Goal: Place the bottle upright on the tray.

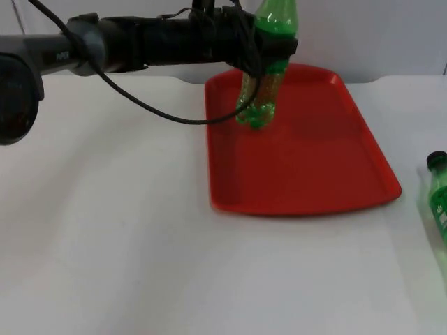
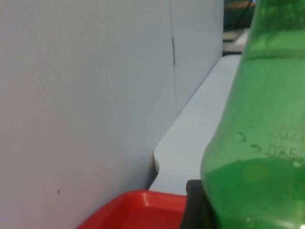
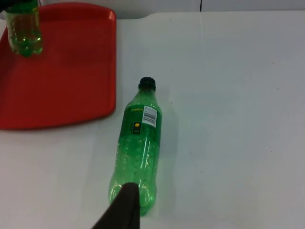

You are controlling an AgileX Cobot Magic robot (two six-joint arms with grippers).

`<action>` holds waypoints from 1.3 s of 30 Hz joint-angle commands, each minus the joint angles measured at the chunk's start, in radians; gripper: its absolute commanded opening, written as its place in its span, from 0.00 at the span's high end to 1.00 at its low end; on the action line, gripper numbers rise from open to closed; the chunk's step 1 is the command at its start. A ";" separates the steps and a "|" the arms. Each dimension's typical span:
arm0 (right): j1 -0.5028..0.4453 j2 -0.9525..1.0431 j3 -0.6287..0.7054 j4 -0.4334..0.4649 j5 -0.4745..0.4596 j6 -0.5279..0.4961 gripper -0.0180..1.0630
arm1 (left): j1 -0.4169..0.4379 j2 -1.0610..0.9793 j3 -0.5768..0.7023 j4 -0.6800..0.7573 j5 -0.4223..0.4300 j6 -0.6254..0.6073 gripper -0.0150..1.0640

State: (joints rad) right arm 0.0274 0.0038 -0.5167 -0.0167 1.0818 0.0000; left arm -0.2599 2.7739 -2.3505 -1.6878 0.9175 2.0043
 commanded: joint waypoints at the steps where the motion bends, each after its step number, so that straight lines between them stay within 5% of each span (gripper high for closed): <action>1: -0.003 -0.004 0.000 -0.008 -0.004 0.000 0.01 | 0.002 -0.001 -0.008 0.041 0.022 -0.006 0.48; 10: -0.003 -0.004 0.000 -0.008 -0.004 0.000 0.01 | 0.002 -0.001 -0.008 0.168 0.041 -0.006 0.47; 16: -0.003 -0.004 0.000 -0.009 -0.004 -0.008 0.01 | 0.004 -0.001 -0.008 0.168 0.037 -0.006 0.16; 20: -0.003 -0.004 0.000 -0.009 -0.004 -0.008 0.01 | 0.015 -0.001 -0.008 0.172 0.037 -0.006 0.08; 39: -0.003 -0.004 0.000 -0.033 -0.004 -0.008 0.01 | 0.110 -0.001 -0.008 0.259 0.124 -0.077 0.07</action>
State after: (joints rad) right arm 0.0274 0.0038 -0.5167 -0.0363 1.0818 0.0000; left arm -0.1553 2.7756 -2.3567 -1.4487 1.0195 1.9446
